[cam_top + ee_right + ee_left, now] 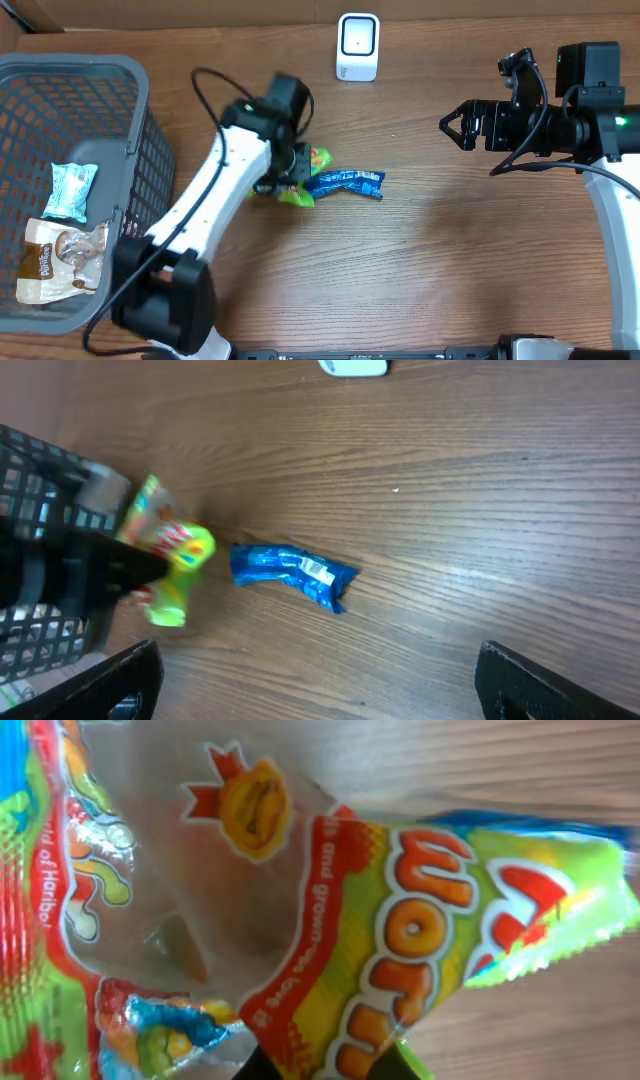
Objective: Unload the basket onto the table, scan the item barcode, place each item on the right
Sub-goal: 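Place the Haribo bag on the table beside the blue bar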
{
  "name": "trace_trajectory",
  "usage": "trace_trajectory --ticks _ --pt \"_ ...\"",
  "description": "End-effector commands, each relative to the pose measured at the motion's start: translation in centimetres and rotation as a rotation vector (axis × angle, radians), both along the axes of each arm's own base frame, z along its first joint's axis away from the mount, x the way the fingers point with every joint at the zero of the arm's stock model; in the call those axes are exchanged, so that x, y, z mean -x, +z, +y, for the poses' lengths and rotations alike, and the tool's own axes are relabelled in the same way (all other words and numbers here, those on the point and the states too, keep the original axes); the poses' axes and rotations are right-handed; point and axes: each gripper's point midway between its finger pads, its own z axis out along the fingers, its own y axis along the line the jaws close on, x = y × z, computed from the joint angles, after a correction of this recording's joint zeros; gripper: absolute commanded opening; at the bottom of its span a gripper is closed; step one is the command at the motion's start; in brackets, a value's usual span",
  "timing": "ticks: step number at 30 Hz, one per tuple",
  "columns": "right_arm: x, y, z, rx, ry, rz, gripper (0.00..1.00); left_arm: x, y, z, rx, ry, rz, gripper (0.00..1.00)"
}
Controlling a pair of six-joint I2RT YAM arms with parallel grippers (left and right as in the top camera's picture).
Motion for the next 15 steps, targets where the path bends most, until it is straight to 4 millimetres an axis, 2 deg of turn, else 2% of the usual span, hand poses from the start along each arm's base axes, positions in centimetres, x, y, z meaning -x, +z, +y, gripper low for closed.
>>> trace_trajectory --ticks 1,2,3,5,7,8,9,11,12,14,15 --pt "-0.4 0.8 0.1 0.002 0.004 -0.027 1.00 0.8 -3.7 1.5 -0.052 0.188 0.050 0.38" --pt "-0.4 0.8 0.1 0.002 0.004 -0.026 1.00 0.9 -4.1 1.4 -0.046 0.191 0.063 0.57" --pt "-0.4 0.8 0.1 0.002 0.004 -0.025 1.00 0.7 -3.9 1.0 -0.025 0.186 0.064 0.70" --pt "-0.4 0.8 0.1 0.002 0.004 -0.025 1.00 -1.1 -0.9 0.2 0.013 0.121 0.002 0.78" --pt "-0.3 0.8 0.1 0.002 0.004 -0.024 1.00 -3.1 3.9 0.0 0.039 0.094 -0.077 0.81" --pt "-0.3 0.8 0.1 0.002 0.004 -0.023 1.00 -4.9 10.4 0.9 0.069 0.103 -0.185 0.82" --pt "-0.3 0.8 0.1 0.002 0.004 -0.021 1.00 -5.4 12.7 1.6 0.076 0.112 -0.225 0.82" --pt "-0.1 0.7 0.1 0.002 0.004 -0.012 1.00 -5.9 19.9 5.7 0.055 0.190 -0.358 0.85" --pt "0.0 0.6 0.1 0.002 0.004 -0.006 1.00 -5.2 23.2 9.4 -0.001 0.273 -0.416 0.85" --pt "0.1 0.5 0.1 0.002 0.004 0.000 1.00 -2.6 26.0 15.7 -0.116 0.436 -0.444 0.85" --pt "0.1 0.5 0.1 0.002 0.004 0.001 1.00 -1.8 26.8 18.1 -0.147 0.495 -0.460 0.84"
